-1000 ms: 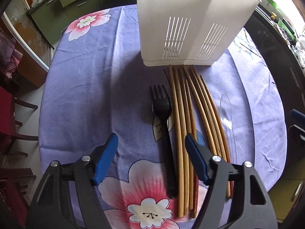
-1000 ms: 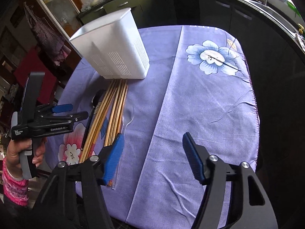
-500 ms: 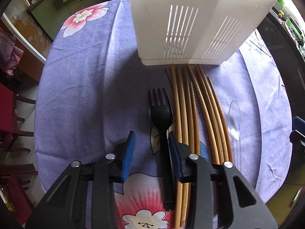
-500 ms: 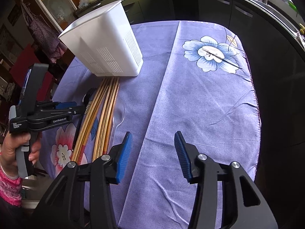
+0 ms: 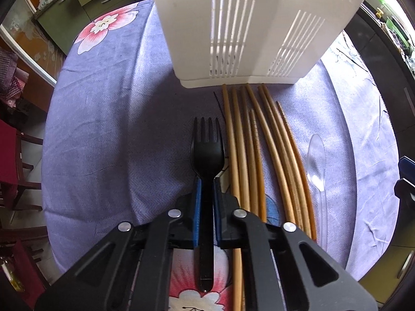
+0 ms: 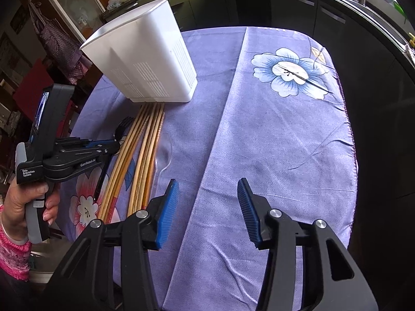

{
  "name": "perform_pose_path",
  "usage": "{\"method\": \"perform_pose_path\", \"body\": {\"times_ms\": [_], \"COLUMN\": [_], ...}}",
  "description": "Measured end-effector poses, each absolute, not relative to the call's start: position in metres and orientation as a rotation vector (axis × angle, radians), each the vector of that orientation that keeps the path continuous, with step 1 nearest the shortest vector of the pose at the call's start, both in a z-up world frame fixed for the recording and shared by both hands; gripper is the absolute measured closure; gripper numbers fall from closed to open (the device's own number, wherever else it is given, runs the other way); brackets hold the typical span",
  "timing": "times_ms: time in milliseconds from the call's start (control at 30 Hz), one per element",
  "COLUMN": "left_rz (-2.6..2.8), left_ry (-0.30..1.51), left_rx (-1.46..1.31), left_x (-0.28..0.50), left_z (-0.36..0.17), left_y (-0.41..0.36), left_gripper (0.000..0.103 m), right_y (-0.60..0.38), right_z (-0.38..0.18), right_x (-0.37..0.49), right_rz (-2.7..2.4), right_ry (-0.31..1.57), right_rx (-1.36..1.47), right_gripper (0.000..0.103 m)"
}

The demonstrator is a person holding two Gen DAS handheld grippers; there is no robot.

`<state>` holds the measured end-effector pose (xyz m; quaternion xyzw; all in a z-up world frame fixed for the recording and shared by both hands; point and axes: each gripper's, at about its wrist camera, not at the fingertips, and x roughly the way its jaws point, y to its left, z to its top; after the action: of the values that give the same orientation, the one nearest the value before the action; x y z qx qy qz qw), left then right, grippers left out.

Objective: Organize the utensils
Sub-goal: 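Grasp the clear plastic spoon with the right tool while the left tool holds the fork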

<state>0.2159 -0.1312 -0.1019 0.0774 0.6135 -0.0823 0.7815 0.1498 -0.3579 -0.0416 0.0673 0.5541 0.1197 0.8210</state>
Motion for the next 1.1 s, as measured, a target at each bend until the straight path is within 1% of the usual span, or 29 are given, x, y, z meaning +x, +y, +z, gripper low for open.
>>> {"method": "perform_pose_path", "body": {"times_ms": [100,167,333,633,800,867,1033,1100], "left_rz": [-0.147,-0.129,-0.121,-0.143,-0.160,-0.165,-0.171,-0.172], "left_ry": [1.305,1.288,1.262,1.230,1.218,1.215,1.210,1.205], "left_rx": [0.179,0.181,0.171,0.152,0.142,0.139,0.139,0.141], "left_x": [0.215,0.216,0.217,0.208,0.204,0.204,0.210,0.211], "left_z": [-0.101,-0.097,-0.085,-0.076,-0.073,-0.072,-0.074,-0.073], "left_y": [-0.123,-0.113,-0.098,-0.077,-0.071,-0.069,-0.065,-0.064], "left_gripper": [0.094,0.094,0.094,0.094,0.094,0.094,0.094,0.094], "right_y": [-0.343,-0.331,-0.298,-0.261,-0.252,-0.247,-0.234,-0.231], "right_z": [-0.047,-0.054,-0.072,-0.087,-0.094,-0.095,-0.101,-0.102], "right_x": [0.149,0.150,0.160,0.172,0.181,0.183,0.193,0.196], "right_rz": [0.270,0.292,0.302,0.262,0.213,0.205,0.194,0.195], "right_ry": [1.209,1.239,1.304,1.371,1.397,1.400,1.412,1.407], "right_rx": [0.108,0.092,0.035,-0.028,-0.066,-0.080,-0.097,-0.090], "right_gripper": [0.056,0.063,0.075,0.077,0.082,0.087,0.088,0.091]}}
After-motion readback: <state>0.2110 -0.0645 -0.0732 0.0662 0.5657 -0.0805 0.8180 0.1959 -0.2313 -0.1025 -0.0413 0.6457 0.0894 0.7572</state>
